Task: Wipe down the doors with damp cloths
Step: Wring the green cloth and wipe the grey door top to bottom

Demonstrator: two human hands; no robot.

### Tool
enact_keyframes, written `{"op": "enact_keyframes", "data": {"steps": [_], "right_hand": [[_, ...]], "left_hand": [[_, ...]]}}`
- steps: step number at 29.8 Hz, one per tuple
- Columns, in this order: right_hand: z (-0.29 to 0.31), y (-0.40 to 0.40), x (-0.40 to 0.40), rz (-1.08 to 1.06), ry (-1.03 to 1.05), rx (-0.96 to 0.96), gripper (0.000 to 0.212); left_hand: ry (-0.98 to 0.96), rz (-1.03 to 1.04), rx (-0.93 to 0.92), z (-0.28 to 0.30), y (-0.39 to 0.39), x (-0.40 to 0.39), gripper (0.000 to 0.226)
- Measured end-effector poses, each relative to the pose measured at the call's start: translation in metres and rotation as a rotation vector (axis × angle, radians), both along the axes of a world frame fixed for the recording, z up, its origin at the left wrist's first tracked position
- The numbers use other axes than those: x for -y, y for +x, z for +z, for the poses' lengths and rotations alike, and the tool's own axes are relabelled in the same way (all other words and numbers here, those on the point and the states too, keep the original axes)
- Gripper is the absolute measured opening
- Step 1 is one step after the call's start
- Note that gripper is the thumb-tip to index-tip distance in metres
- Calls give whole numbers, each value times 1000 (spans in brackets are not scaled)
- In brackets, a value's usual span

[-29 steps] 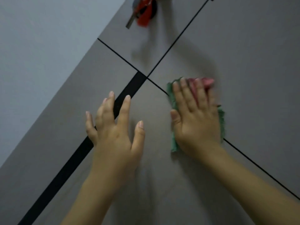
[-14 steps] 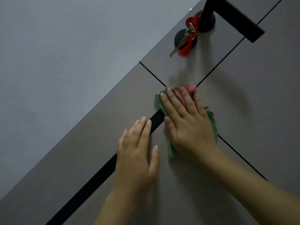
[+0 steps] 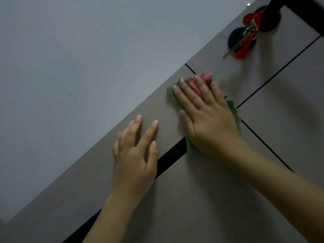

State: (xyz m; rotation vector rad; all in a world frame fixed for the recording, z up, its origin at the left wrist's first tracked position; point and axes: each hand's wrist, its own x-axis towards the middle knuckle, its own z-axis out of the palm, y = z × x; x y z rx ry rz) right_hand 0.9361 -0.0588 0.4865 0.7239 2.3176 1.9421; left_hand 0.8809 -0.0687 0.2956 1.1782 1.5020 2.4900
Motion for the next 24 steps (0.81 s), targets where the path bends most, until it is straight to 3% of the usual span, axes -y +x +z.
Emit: {"op": "enact_keyframes", "data": {"steps": [2, 4, 11, 17, 24], "right_hand": [[-9, 35, 11, 1, -53, 174, 53], [-2, 53, 18, 0, -79, 229, 53], [-13, -29, -3, -14, -2, -59, 55], [-46, 33, 15, -33, -152, 316, 53], [-67, -25, -1, -37, -77, 30, 53]], "left_hand": [[20, -11, 13, -1, -3, 1, 50], [32, -21, 9, -2, -5, 2, 51], [47, 3, 57, -17, -3, 3, 53], [-153, 103, 128, -40, 5, 11, 56], [-185, 41, 71, -53, 3, 16, 66]]}}
